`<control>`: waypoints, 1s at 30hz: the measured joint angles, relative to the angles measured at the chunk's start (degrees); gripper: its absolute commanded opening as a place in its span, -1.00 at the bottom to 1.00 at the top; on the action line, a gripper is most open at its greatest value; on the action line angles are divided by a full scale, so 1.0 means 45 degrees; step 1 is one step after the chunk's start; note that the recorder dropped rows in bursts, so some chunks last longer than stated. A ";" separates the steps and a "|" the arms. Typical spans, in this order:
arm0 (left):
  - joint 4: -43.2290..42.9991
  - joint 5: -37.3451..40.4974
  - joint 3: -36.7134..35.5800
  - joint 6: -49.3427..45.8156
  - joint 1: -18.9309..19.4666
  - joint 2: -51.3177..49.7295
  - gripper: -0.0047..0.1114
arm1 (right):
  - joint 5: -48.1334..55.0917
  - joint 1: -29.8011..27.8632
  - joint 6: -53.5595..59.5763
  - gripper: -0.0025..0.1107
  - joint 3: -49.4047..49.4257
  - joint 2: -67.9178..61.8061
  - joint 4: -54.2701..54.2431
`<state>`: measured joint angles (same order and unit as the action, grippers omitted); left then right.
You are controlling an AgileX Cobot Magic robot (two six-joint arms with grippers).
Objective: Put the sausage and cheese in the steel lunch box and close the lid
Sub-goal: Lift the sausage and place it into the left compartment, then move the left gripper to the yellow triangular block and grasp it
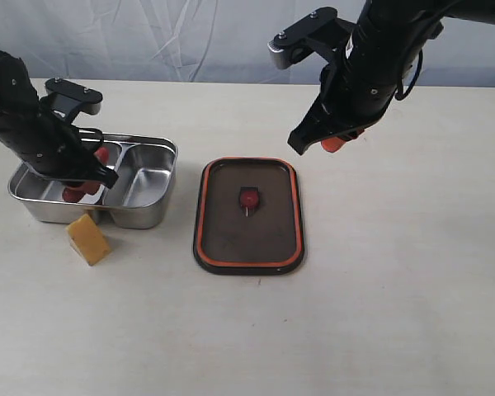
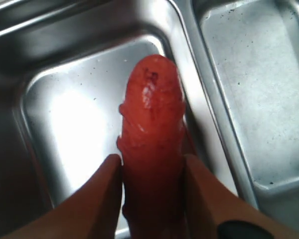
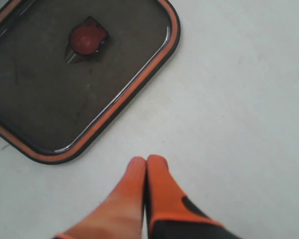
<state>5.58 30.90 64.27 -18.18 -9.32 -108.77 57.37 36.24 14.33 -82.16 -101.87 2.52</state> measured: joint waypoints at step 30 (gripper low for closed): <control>-0.0342 0.4648 0.0543 0.0944 0.0000 0.4109 0.04 | -0.0053 0.0000 -0.0018 -0.96 0.0000 0.0000 0.0000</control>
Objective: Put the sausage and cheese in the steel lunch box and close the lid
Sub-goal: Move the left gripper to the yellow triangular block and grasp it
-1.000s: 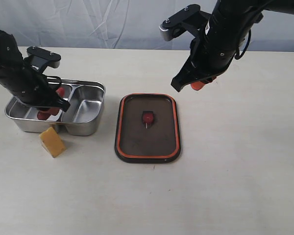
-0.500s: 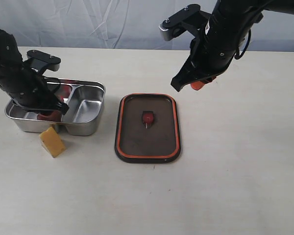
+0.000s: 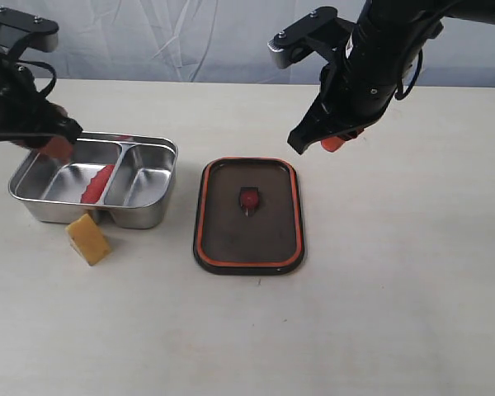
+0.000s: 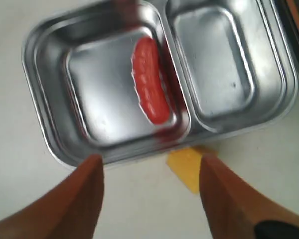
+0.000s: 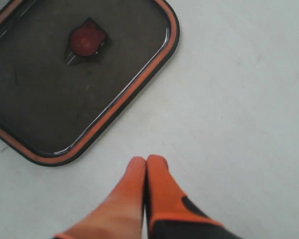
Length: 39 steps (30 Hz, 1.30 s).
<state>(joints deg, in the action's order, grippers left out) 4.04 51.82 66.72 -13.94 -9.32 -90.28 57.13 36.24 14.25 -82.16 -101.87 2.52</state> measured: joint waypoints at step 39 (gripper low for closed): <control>0.2813 -0.2746 -0.3533 -0.4050 0.0000 -0.0679 0.04 | -0.0806 0.0000 -0.0011 -0.96 0.0000 0.0000 0.0379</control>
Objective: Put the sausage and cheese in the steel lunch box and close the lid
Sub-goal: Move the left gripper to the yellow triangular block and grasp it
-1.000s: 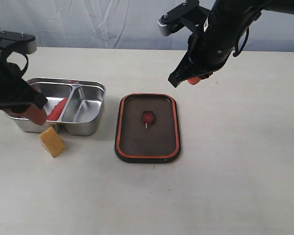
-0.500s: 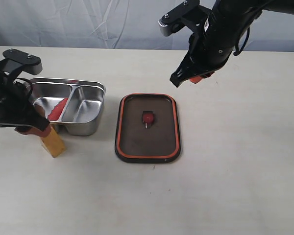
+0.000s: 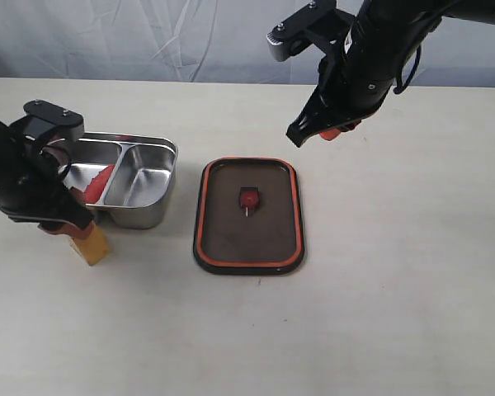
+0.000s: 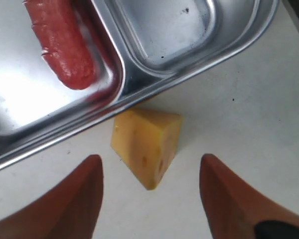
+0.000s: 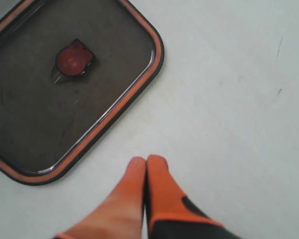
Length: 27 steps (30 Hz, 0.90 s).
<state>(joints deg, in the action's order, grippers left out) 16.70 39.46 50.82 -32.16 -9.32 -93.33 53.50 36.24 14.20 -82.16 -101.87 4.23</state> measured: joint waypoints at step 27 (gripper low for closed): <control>0.1342 -0.1017 0.0000 -0.1887 0.0000 -0.2479 0.04 | 0.0000 0.0000 0.0000 -0.96 0.0000 0.0000 0.0000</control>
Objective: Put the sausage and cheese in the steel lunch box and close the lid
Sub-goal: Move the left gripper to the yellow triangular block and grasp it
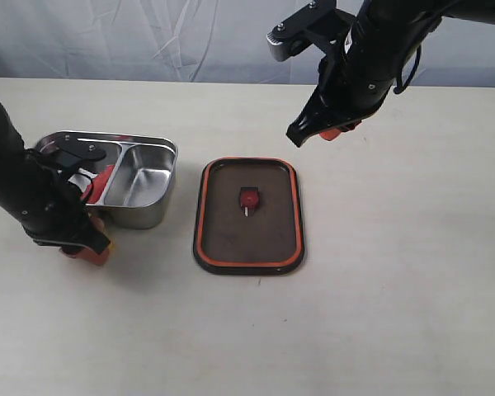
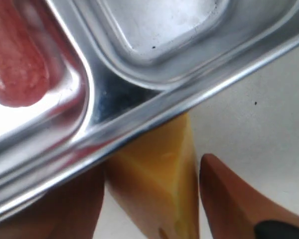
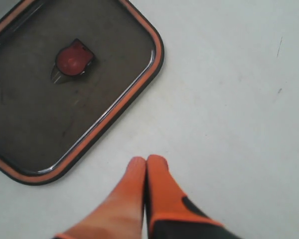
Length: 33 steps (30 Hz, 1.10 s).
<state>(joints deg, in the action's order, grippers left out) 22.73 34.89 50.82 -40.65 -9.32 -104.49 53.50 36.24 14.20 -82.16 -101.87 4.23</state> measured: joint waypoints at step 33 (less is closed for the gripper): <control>0.1753 0.0228 0.0000 0.0221 0.0025 -0.0168 -0.71 | 0.0245 0.0000 0.0000 -0.96 0.0000 0.0000 0.0000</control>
<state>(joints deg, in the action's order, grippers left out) 30.62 35.91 50.82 -39.66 -9.21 -105.24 54.61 36.24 14.20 -82.16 -101.87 4.23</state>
